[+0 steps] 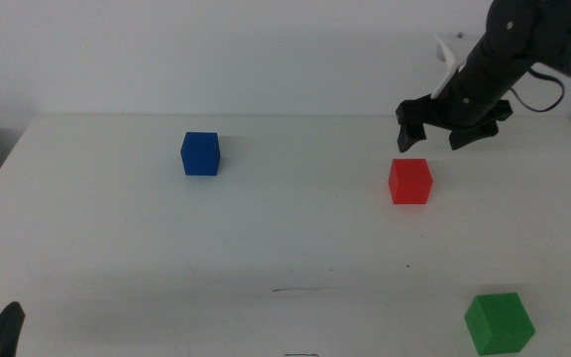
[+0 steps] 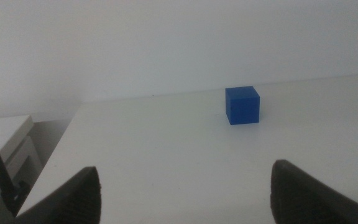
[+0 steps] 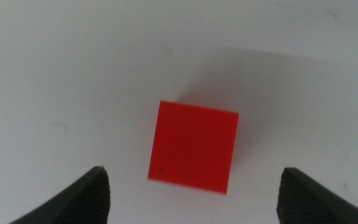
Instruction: Stack red cubes first, then green, then blue cubes in a specific spot.
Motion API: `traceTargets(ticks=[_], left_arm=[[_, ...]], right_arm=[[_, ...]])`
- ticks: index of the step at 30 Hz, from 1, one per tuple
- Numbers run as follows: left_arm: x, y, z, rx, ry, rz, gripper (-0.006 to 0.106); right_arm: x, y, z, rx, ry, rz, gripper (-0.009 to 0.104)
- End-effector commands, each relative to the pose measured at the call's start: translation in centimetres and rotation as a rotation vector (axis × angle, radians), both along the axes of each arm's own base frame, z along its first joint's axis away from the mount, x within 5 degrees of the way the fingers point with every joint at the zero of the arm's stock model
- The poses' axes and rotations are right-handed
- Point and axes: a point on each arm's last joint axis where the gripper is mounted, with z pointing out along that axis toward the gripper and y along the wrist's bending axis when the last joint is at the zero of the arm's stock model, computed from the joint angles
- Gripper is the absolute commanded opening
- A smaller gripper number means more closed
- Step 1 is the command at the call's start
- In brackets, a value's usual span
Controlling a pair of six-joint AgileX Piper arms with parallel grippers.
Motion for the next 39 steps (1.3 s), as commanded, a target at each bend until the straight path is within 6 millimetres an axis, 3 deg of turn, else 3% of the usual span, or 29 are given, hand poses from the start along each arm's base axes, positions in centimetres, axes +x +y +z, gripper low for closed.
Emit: traceTargets(ticks=[1,13,17,21,23,26,30,35,39], left_arm=[[-0.2,-0.1,0.9,-0.029,-0.1,-0.008,0.093],[-0.2,-0.1,0.9,-0.029,-0.1,-0.008,0.093],[-0.2,-0.1,0.9,-0.029,-0.1,-0.008,0.093],[-0.2,-0.1,0.9,-0.029,-0.1,-0.008,0.093],[-0.2,-0.1,0.9,-0.029,-0.1,-0.008,0.093],[-0.2,-0.1,0.9,-0.029,-0.1,-0.008,0.093],[-0.2,-0.1,0.9,-0.029,-0.1,-0.008,0.093],[-0.2,-0.1,0.9,-0.029,-0.1,-0.008,0.093],[-0.2,-0.1,0.9,-0.029,-0.1,-0.008,0.093]], right_arm=[[0.3,0.0,2.8,0.008,-0.112,0.011,0.075],[2.1,1.4,-2.0,-0.012,-0.064,0.026,0.07],[2.5,1.5,-3.0,-0.006,-0.058,0.009,0.052],[2.6,1.5,-3.2,0.005,-0.062,-0.015,0.016],[2.3,1.4,-2.5,0.0,-0.058,-0.011,0.0],[1.3,1.6,-0.6,0.002,-0.054,-0.001,-0.001],[-1.1,3.2,2.8,0.018,-0.049,0.001,-0.001],[-4.3,7.6,4.8,0.013,-0.044,-0.033,-0.001],[-6.9,12.2,4.5,-0.038,-0.046,-0.03,-0.001]])
